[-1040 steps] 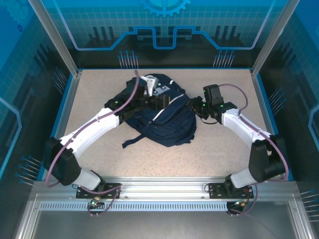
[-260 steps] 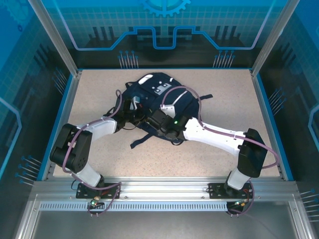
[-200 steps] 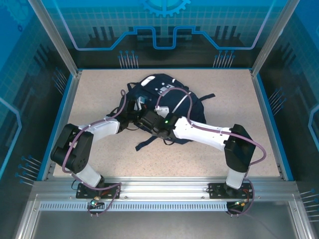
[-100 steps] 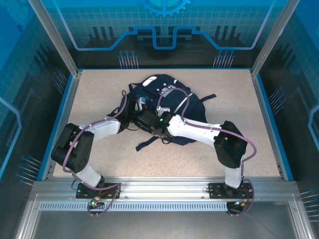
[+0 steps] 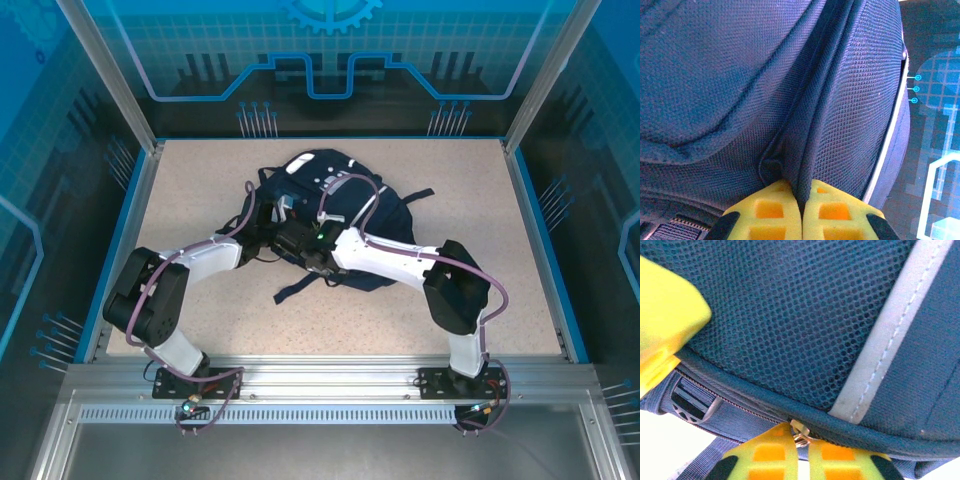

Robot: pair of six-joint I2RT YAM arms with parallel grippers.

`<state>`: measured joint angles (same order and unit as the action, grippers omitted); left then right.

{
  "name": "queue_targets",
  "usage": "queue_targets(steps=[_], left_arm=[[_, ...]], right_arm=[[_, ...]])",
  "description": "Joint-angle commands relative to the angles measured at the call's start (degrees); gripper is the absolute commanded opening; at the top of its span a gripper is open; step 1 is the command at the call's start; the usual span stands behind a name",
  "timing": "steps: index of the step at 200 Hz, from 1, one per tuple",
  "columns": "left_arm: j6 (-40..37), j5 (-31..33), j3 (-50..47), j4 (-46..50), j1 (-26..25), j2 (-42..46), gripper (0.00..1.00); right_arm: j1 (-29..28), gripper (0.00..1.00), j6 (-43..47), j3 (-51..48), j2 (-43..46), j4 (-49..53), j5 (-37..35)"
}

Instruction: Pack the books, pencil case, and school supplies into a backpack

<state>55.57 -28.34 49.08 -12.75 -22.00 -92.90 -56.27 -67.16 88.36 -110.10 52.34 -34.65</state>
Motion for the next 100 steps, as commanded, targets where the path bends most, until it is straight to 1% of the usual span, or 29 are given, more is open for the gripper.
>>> queue_targets(steps=[1, 20, 27, 35, 54, 64, 83, 100], left_arm=[[-1.2, -3.7, 2.4, -0.8, -1.3, -0.3, 0.00], [-1.3, -3.7, 2.7, -0.6, -1.4, -0.6, 0.00], [-1.3, -3.9, 2.8, -0.6, -1.3, -0.6, 0.00], [-1.2, -3.9, 2.9, -0.6, -1.3, -0.7, 0.00], [-1.1, -4.2, 3.1, -0.7, -1.4, -0.6, 0.00], [-1.1, -4.4, 3.2, -0.7, -1.3, -0.6, 0.00], [-1.0, -4.6, 3.2, -0.6, -1.3, -0.4, 0.00], [-1.1, -4.6, 3.3, -0.6, -1.4, -0.3, 0.00]], right_arm=[[1.5, 0.04, -1.5, -2.5, 2.6, 4.0, -4.8], [2.1, 0.03, -0.5, -3.3, 3.4, 3.3, -4.5], [2.3, 0.04, 0.0, -3.3, 3.4, 3.1, -4.4], [2.4, 0.09, 1.0, -3.0, 3.4, 2.6, -4.5], [2.5, 0.27, 4.8, -1.9, 3.0, 0.8, -4.6], [2.6, 0.32, 6.5, -1.1, 2.6, 0.0, -4.7], [2.7, 0.33, 7.7, 0.2, 1.4, -0.1, -5.4], [3.0, 0.30, 8.2, 0.7, 0.5, -0.2, -5.4]])
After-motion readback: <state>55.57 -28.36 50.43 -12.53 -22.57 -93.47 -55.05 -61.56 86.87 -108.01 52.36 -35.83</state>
